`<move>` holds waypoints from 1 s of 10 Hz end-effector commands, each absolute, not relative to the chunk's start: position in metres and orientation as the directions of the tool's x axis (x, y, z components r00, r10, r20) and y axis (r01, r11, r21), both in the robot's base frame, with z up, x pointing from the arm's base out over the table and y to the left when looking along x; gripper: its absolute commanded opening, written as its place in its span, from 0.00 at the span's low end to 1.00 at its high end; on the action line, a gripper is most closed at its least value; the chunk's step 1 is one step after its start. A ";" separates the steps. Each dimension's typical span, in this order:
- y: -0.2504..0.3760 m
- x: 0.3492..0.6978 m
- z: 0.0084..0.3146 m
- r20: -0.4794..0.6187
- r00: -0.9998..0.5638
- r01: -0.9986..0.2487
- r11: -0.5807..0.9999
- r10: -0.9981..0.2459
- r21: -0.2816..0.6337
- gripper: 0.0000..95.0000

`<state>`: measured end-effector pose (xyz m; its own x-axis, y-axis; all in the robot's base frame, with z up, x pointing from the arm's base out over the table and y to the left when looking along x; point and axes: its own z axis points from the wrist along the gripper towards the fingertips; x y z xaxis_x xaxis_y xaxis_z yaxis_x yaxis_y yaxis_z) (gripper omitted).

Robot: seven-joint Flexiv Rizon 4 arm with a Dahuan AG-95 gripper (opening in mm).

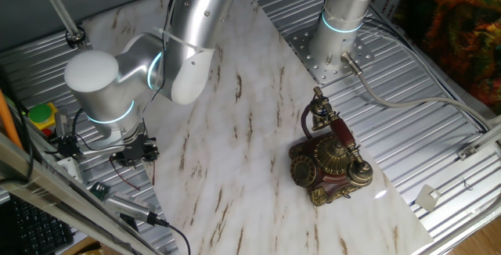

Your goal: Unfold the leg of the glasses (with one hand)

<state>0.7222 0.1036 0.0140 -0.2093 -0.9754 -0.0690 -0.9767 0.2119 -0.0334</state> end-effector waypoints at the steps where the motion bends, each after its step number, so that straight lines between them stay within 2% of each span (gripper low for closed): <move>1: 0.104 0.722 0.014 -0.070 -0.209 -0.977 0.211 -0.975 -0.033 0.40; 2: 0.105 0.722 0.014 -0.072 -0.203 -0.978 0.206 -0.977 -0.033 0.60; 8: 0.109 0.721 0.010 -0.075 -0.182 -0.983 0.184 -0.980 -0.026 0.60; 9: 0.109 0.721 0.010 -0.073 -0.180 -0.983 0.182 -0.981 -0.025 0.80; 10: 0.109 0.721 0.010 -0.073 -0.179 -0.983 0.181 -0.981 -0.024 0.80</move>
